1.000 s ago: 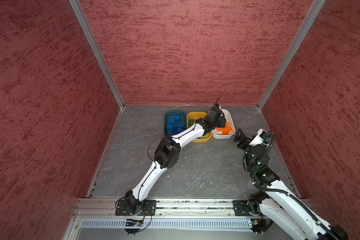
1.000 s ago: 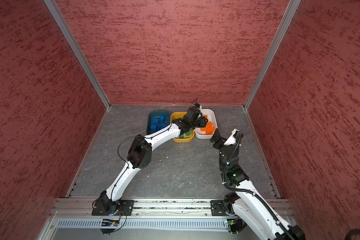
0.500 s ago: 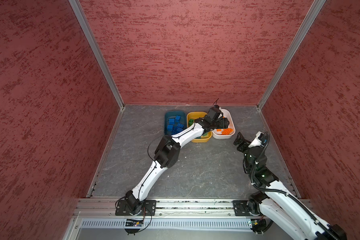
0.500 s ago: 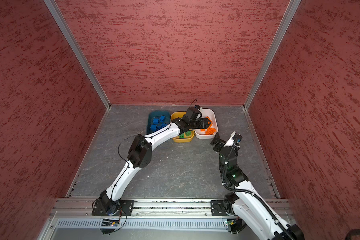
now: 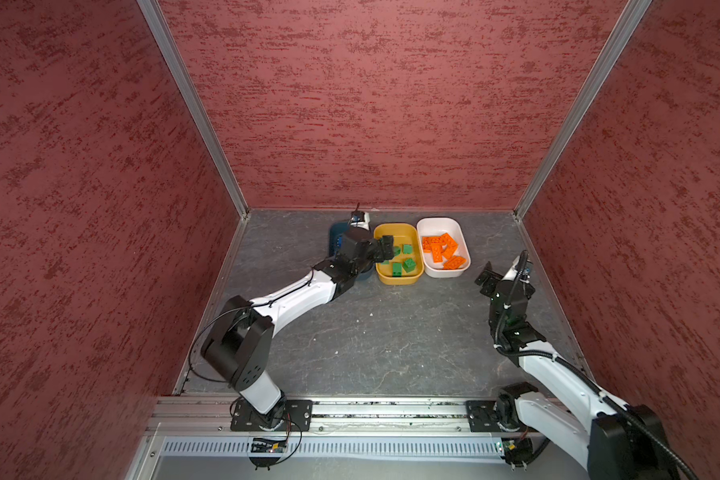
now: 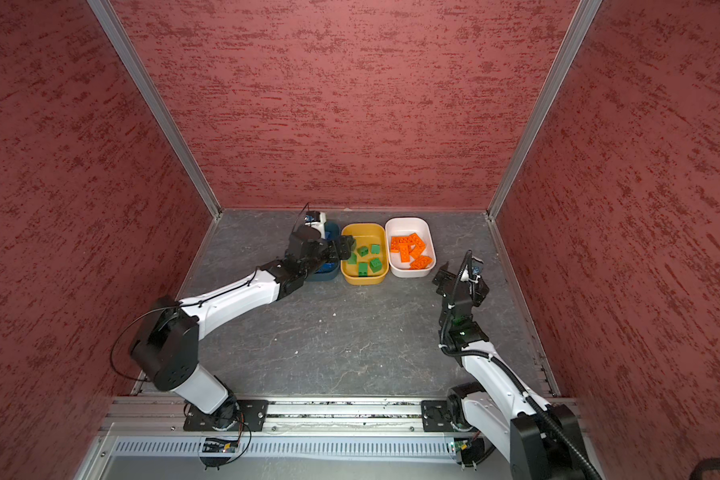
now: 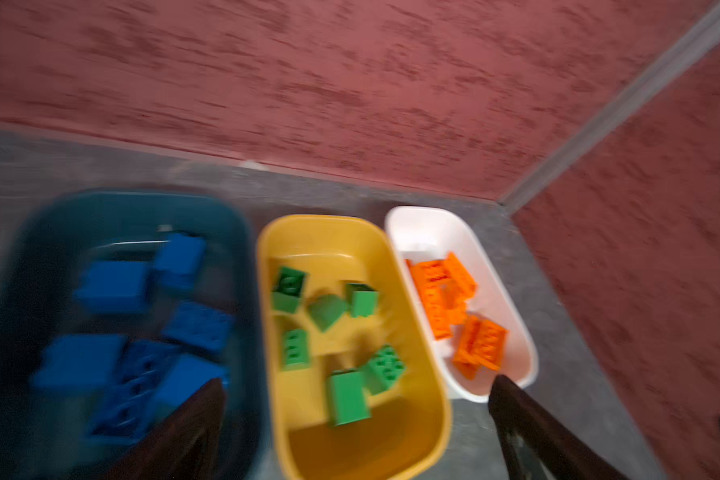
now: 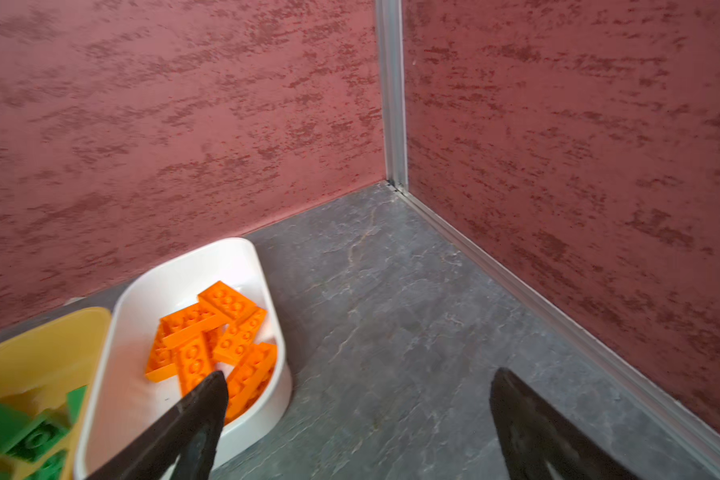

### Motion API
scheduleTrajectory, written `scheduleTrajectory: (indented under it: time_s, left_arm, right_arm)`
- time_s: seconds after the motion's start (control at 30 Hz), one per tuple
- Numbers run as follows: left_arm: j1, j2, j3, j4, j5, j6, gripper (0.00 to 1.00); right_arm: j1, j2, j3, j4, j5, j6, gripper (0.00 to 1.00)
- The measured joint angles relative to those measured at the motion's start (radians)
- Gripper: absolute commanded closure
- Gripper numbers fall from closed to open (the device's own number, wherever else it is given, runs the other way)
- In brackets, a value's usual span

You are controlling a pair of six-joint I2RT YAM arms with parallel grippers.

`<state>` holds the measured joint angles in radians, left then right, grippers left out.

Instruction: Sort the legos into containers by color

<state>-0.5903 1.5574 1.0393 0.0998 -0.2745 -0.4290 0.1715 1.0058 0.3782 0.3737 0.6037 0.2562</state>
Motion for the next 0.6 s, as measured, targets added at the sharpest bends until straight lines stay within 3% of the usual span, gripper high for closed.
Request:
scheduleTrajectory:
  time_s: [0.2, 0.27, 0.33, 0.47, 0.6]
  left_arm:
    - [0.130, -0.233, -0.328, -0.013, -0.373, 0.042, 0.01]
    - [0.188, -0.285, -0.379, -0.026, -0.428, 0.050, 0.00]
    - [0.279, -0.332, -0.420, -0.035, -0.441, 0.054, 0.01]
    - [0.475, -0.393, -0.483, -0.018, -0.363, 0.081, 0.00]
    - [0.563, -0.369, -0.549, 0.117, -0.248, 0.172, 0.00]
  right_arm:
    - [-0.143, 0.157, -0.016, 0.070, -0.066, -0.016, 0.01]
    - [-0.178, 0.218, -0.018, 0.093, -0.114, -0.020, 0.01]
    - [-0.204, 0.269, -0.018, 0.115, -0.173, -0.032, 0.01]
    - [-0.228, 0.338, -0.018, 0.220, -0.288, -0.069, 0.01]
    - [-0.234, 0.387, -0.016, 0.330, -0.386, -0.101, 0.01]
